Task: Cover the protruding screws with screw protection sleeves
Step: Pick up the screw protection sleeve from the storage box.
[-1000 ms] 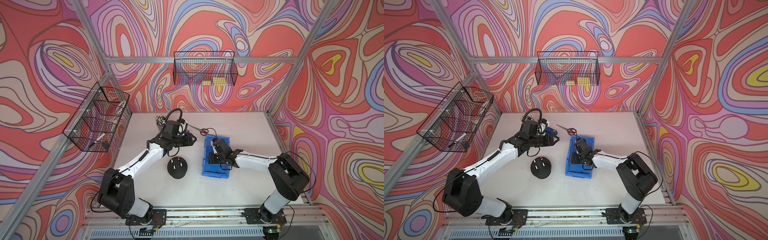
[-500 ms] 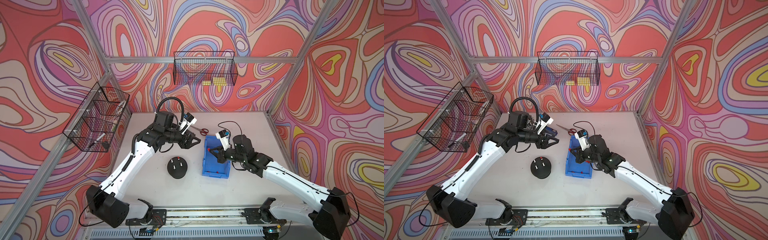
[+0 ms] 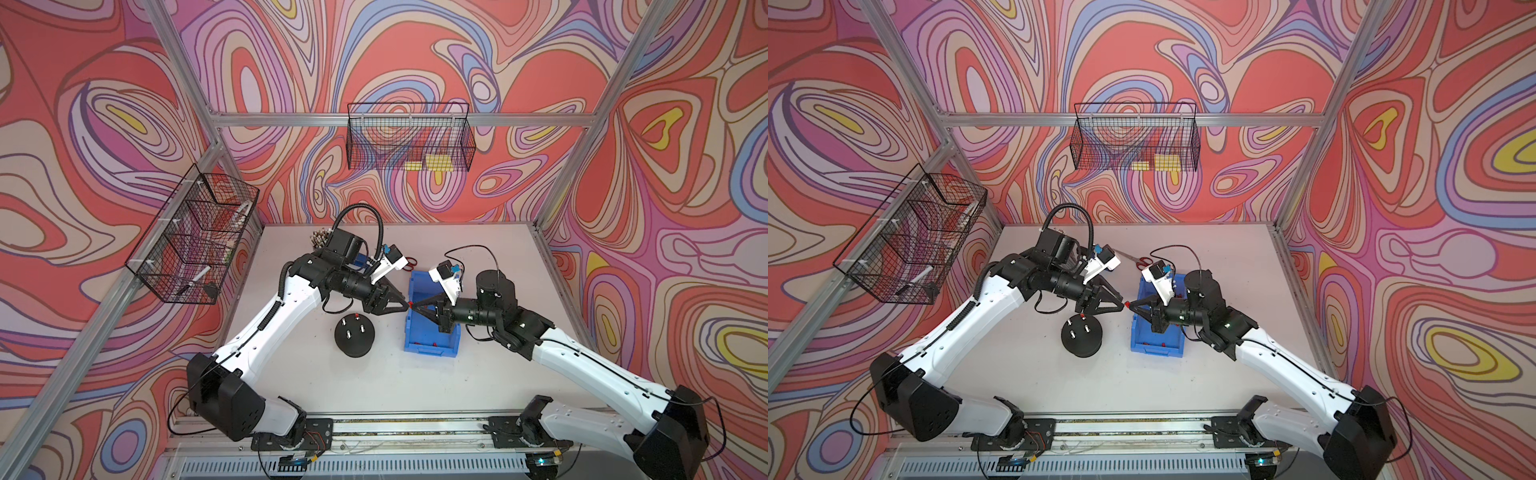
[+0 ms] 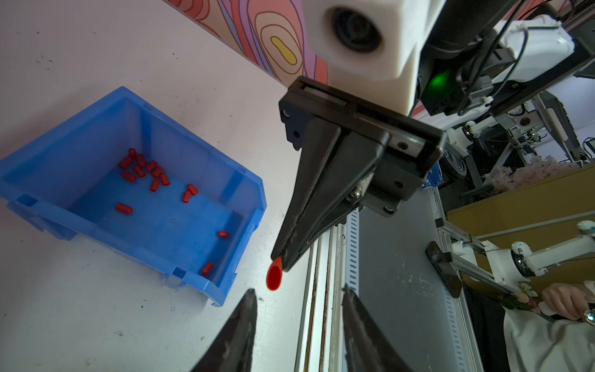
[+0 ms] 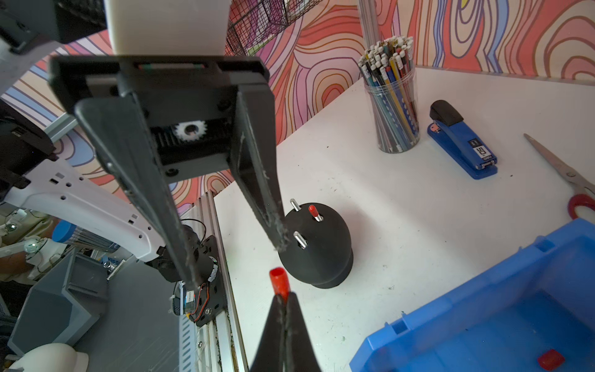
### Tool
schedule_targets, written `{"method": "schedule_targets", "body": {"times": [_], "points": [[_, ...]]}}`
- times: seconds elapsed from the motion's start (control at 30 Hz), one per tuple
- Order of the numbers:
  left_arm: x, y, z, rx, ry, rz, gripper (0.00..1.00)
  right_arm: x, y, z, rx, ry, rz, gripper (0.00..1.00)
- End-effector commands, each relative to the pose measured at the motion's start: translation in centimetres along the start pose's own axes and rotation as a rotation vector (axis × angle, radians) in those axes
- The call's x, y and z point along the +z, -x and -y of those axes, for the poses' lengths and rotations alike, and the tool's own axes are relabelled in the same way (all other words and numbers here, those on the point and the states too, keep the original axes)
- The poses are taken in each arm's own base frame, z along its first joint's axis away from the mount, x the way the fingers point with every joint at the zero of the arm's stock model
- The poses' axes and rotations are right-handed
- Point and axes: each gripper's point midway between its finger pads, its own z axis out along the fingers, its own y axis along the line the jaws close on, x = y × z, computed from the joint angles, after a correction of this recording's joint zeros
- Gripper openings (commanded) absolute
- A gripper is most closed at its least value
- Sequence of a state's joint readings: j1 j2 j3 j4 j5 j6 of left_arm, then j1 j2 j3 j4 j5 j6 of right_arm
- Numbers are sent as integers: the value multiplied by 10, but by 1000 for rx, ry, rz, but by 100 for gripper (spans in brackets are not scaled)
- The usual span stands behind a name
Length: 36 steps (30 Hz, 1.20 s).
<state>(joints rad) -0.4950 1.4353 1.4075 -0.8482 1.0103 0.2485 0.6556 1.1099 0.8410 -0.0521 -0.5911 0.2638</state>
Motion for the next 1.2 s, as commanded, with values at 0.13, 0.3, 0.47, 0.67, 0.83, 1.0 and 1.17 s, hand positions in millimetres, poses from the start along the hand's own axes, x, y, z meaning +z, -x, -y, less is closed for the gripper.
{"method": "schedule_targets", "body": {"times": [0.13, 0.3, 0.47, 0.67, 0.83, 1.0, 1.17], "points": [[2, 1, 16, 29, -67, -10, 34, 1, 9, -11, -9, 64, 20, 0], [3, 2, 16, 31, -62, -7, 22, 2, 9, -11, -6, 67, 20, 0], [6, 2, 14, 33, -53, -10, 19, 2, 10, -13, -10, 79, 23, 0], [7, 3, 12, 36, -40, -7, 11, 2, 9, -15, -7, 92, 23, 0], [7, 5, 6, 36, -4, -1, 0, 0, 10, -16, -13, 91, 30, 0], [5, 12, 1, 40, 40, 40, 0, -2, 14, -19, -20, 97, 40, 0], [0, 22, 10, 80, 23, 118, 0, -5, 23, -21, -31, 87, 64, 10]]}}
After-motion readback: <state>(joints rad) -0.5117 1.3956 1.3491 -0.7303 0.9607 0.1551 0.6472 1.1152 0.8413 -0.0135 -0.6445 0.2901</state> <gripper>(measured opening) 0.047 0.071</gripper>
